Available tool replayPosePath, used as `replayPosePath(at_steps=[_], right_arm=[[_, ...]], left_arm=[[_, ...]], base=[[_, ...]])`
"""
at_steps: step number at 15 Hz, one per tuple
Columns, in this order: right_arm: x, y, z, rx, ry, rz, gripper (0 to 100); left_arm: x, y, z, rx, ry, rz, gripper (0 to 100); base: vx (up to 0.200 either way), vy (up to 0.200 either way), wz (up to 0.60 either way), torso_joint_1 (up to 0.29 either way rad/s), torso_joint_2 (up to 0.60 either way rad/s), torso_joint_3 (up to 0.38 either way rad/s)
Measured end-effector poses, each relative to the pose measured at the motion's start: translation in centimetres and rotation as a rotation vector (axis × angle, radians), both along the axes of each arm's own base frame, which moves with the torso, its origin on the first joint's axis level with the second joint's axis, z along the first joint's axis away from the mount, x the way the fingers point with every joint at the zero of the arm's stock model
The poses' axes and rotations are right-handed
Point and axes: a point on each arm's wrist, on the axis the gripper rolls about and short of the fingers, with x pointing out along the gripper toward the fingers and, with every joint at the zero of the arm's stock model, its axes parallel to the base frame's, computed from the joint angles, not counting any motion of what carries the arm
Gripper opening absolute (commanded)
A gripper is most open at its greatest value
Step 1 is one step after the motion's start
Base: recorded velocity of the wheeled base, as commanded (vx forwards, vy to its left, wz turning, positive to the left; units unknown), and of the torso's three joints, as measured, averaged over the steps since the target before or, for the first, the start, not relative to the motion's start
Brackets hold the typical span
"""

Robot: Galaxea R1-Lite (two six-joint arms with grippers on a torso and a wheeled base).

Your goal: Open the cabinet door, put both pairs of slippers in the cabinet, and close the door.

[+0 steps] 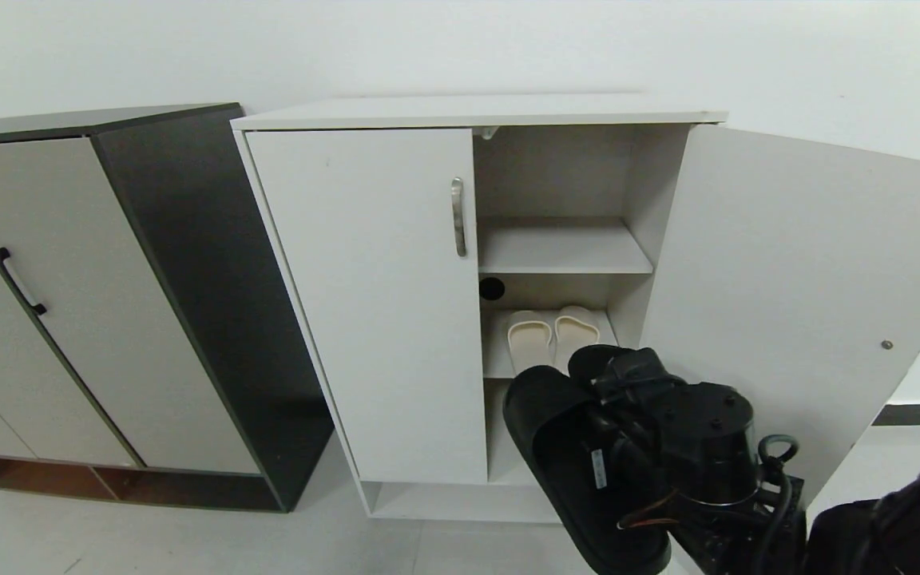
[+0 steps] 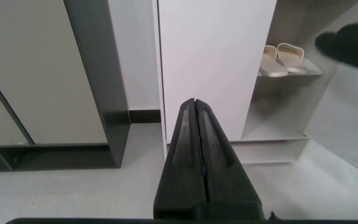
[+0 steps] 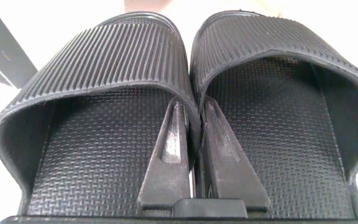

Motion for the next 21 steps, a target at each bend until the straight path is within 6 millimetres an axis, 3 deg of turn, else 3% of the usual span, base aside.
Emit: replayPosePath(at_steps=[3, 5, 8, 11, 15, 21], right_arm=[[0.3, 1.6, -0.5, -0.039, 0.101, -0.050, 0], [1.0, 2.8, 0.5, -0.039, 0.155, -0.132, 0], [1.6, 4.4, 3.6, -0.007, 0.191, -0.229, 0], [2.3, 5.6, 8.0, 0.066, 0.102, -0.322, 0], [3.7, 5.4, 11.5, 0.109, 0.028, -0.342, 0], [4.4, 4.9, 12.8, 0.142, 0.019, -0.307, 0]], left_arm=[[0.0, 0.0, 0.0, 0.000, 0.000, 0.000, 0], [0.0, 0.0, 0.0, 0.001, 0.000, 0.000, 0], [0.0, 0.0, 0.0, 0.001, 0.000, -0.001, 0], [0.0, 0.0, 0.0, 0.001, 0.000, 0.000, 0], [0.0, 0.0, 0.0, 0.001, 0.000, 0.000, 0], [0.0, 0.0, 0.0, 0.001, 0.000, 0.000, 0]], base=[[0.000, 0.000, 0.00, 0.000, 0.00, 0.000], [0.000, 0.000, 0.00, 0.000, 0.00, 0.000], [0.000, 0.000, 0.00, 0.000, 0.00, 0.000], [0.000, 0.000, 0.00, 0.000, 0.00, 0.000], [0.000, 0.000, 0.00, 0.000, 0.00, 0.000], [0.000, 0.000, 0.00, 0.000, 0.00, 0.000]])
